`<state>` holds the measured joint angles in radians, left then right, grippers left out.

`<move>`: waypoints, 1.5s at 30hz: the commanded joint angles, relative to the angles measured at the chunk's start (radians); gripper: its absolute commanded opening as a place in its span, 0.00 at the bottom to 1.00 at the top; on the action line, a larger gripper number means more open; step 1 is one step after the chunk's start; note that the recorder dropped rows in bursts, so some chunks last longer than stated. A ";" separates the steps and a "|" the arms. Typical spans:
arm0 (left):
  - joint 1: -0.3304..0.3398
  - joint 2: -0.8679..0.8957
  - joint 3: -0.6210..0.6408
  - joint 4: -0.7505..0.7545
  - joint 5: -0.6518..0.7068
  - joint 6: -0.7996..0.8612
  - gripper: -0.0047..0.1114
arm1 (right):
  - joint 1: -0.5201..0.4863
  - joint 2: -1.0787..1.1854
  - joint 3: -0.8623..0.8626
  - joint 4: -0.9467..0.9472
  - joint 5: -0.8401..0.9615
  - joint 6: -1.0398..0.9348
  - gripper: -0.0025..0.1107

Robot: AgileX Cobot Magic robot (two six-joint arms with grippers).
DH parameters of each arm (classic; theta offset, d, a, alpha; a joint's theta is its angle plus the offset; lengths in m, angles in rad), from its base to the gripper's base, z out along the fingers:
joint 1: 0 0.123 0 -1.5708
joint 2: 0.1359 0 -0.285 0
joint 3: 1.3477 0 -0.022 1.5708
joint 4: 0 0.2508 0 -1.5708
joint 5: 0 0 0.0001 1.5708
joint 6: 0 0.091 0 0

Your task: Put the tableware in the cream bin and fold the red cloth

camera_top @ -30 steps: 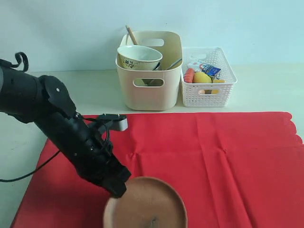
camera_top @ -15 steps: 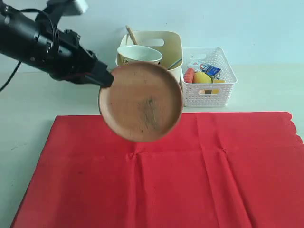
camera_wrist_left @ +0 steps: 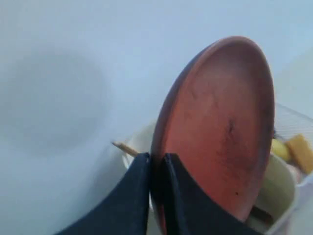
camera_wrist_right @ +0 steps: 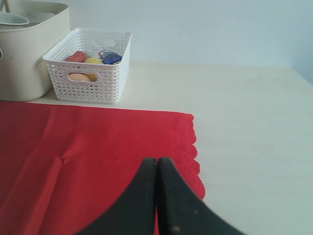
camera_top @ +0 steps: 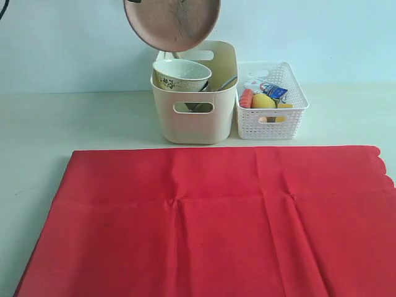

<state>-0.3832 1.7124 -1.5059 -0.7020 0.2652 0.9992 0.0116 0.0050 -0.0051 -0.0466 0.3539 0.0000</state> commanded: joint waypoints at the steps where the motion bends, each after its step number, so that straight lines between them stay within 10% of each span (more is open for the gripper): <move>1: 0.002 0.113 -0.094 -0.014 -0.159 0.176 0.04 | -0.006 -0.005 0.005 -0.003 -0.012 0.000 0.02; 26: 0.005 0.677 -0.718 -0.144 0.031 0.706 0.04 | -0.006 -0.005 0.005 -0.003 -0.012 0.000 0.02; 33: 0.012 0.656 -0.718 -0.137 -0.028 0.707 0.58 | -0.006 -0.005 0.005 -0.003 -0.012 0.000 0.02; 45: 0.044 0.508 -0.718 -0.082 0.112 0.342 0.59 | -0.006 -0.005 0.005 -0.003 -0.012 0.000 0.02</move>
<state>-0.3590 2.2573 -2.2175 -0.8234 0.2931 1.4438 0.0116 0.0050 -0.0051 -0.0466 0.3539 0.0000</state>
